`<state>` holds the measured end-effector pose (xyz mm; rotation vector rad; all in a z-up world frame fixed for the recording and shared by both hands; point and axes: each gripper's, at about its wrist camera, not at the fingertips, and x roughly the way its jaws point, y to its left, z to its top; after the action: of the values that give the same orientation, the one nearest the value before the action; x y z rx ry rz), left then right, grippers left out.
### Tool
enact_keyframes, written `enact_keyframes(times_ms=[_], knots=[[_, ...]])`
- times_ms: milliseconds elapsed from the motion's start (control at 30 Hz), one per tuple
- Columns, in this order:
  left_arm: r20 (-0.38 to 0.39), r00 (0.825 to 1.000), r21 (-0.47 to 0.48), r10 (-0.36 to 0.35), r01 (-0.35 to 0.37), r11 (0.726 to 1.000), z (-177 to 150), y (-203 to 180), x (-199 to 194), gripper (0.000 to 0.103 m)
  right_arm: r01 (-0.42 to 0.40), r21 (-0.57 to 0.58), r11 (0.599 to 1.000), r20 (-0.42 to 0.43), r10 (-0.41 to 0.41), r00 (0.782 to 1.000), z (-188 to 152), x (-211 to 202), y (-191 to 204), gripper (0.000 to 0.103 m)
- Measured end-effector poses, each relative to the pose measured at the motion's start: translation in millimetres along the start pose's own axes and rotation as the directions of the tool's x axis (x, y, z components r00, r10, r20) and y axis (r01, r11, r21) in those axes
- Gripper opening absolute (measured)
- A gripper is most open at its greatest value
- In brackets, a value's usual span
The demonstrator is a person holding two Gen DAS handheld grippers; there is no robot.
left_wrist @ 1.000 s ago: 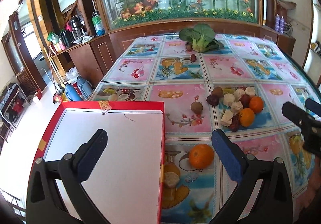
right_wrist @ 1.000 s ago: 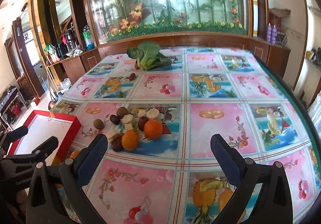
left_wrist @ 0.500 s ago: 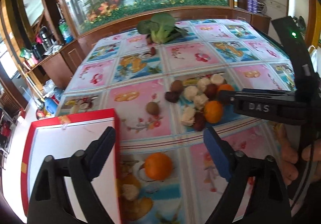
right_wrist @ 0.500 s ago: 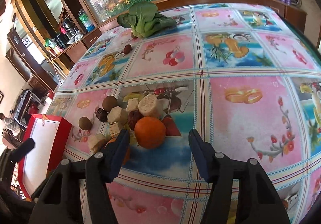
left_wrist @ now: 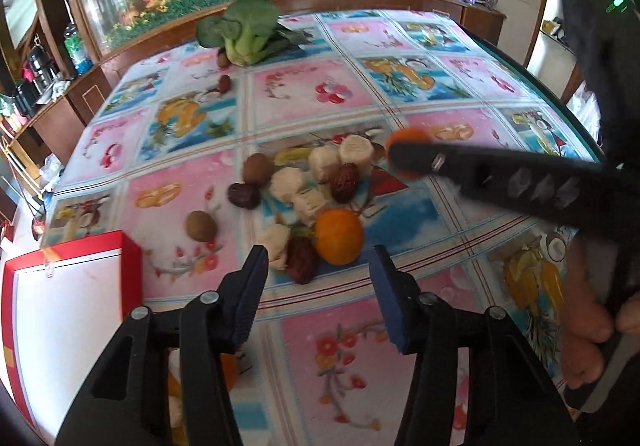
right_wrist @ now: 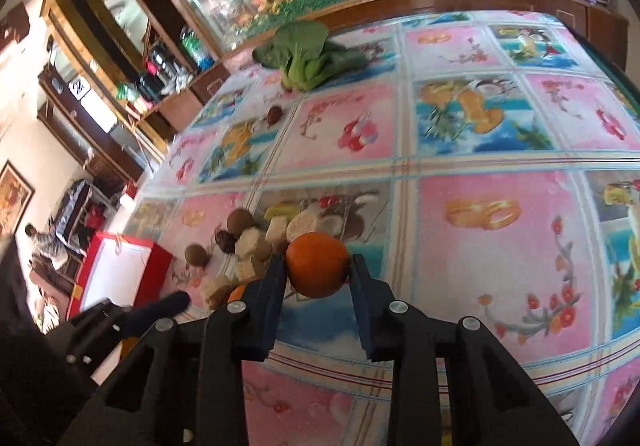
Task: Organize fruits
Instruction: 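Grasp an orange with the right gripper while the left gripper grasps another orange, then carry both oranges to the white red-rimmed tray and open both grippers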
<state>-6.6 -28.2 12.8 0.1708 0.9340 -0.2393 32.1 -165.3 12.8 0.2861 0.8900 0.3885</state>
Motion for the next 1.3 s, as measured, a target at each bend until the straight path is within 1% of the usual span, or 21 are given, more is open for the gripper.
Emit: enact_keyframes(times_ms=[33, 100, 133, 233, 333, 400, 533, 600, 700, 833, 933, 1000, 1067, 1133, 1167, 1233, 1300], knots=[[-0.005, 1.0, 0.004, -0.006, 0.006, 1.0, 0.8, -1.8, 2.1, 0.053, 0.0, 0.015, 1.0, 0.014, -0.001, 1.0, 1.9, -3.8, -3.2, 0.031], [-0.012, 1.0, 0.01, -0.005, 0.005, 1.0, 3.4, -5.9, 7.5, 0.049, -0.003, 0.049, 0.999, 0.029, 0.001, 1.0, 3.8, -9.0, -9.5, 0.031], [-0.008, 1.0, 0.018, 0.003, -0.002, 1.0, 4.9, -8.2, 8.2, 0.046, -0.005, 0.06, 0.998, 0.028, 0.003, 1.0, 5.0, -8.8, -11.7, 0.031], [-0.025, 1.0, 0.021, -0.015, 0.016, 1.0, 8.6, -10.7, 14.9, 0.037, -0.008, 0.085, 0.996, 0.017, 0.006, 1.0, 5.2, -7.3, -15.1, 0.031], [-0.007, 1.0, 0.037, -0.006, 0.006, 0.999, 10.0, -12.2, 17.1, 0.036, -0.016, 0.093, 0.996, 0.018, 0.014, 1.0, 5.9, -8.1, -15.5, 0.031], [0.0, 1.0, 0.048, 0.003, -0.003, 0.999, 10.5, -12.3, 17.8, 0.031, -0.02, 0.096, 0.995, 0.022, 0.017, 1.0, 6.0, -8.9, -15.6, 0.031], [0.002, 1.0, 0.029, -0.017, 0.017, 0.999, 11.2, -6.7, 16.9, 0.029, -0.026, 0.097, 0.995, 0.038, 0.023, 0.999, 5.6, -12.0, -15.7, 0.031], [0.006, 1.0, 0.006, -0.013, 0.013, 1.0, 9.8, -2.7, 15.0, 0.029, -0.039, 0.097, 0.995, 0.048, 0.035, 0.998, 5.9, -13.0, -14.8, 0.031], [0.035, 0.999, -0.022, -0.004, 0.004, 1.0, 5.2, 3.5, 3.0, 0.029, -0.055, 0.09, 0.994, 0.072, 0.049, 0.996, 6.3, -16.2, -12.2, 0.031], [0.112, 0.993, -0.055, 0.035, -0.029, 0.998, -4.0, 15.5, -30.9, 0.029, -0.077, 0.077, 0.994, 0.113, 0.068, 0.991, 5.7, -21.8, -8.4, 0.031], [0.174, 0.982, -0.088, 0.078, -0.063, 0.994, -20.2, 34.8, -64.9, 0.029, -0.088, 0.062, 0.994, 0.134, 0.079, 0.988, 3.6, -23.9, -5.3, 0.031], [0.199, 0.971, -0.125, 0.132, -0.108, 0.986, -37.1, 57.9, -88.4, 0.029, -0.084, 0.05, 0.995, 0.141, 0.077, 0.987, 1.2, -22.7, -1.3, 0.031], [0.209, 0.961, -0.169, 0.183, -0.149, 0.974, -55.0, 82.6, -105.9, 0.029, -0.09, 0.052, 0.995, 0.128, 0.082, 0.988, -2.3, -19.7, 5.7, 0.031], [0.19, 0.952, -0.21, 0.24, -0.199, 0.957, -75.9, 109.7, -117.5, 0.029, -0.109, 0.055, 0.992, 0.117, 0.102, 0.988, -8.7, -18.5, 15.7, 0.031], [0.163, 0.948, -0.237, 0.274, -0.232, 0.944, -89.2, 125.9, -121.1, 0.029, -0.138, 0.047, 0.989, 0.109, 0.133, 0.985, -13.9, -17.8, 25.9, 0.031], [0.123, 0.945, -0.277, 0.303, -0.261, 0.925, -107.1, 146.2, -123.1, 0.029, -0.172, 0.006, 0.985, 0.093, 0.171, 0.981, -23.2, -17.7, 48.9, 0.031], [0.088, 0.942, -0.313, 0.324, -0.282, 0.907, -124.5, 165.0, -123.5, 0.029, -0.221, -0.043, 0.974, 0.06, 0.223, 0.973, -35.8, -13.3, 81.2, 0.031]])
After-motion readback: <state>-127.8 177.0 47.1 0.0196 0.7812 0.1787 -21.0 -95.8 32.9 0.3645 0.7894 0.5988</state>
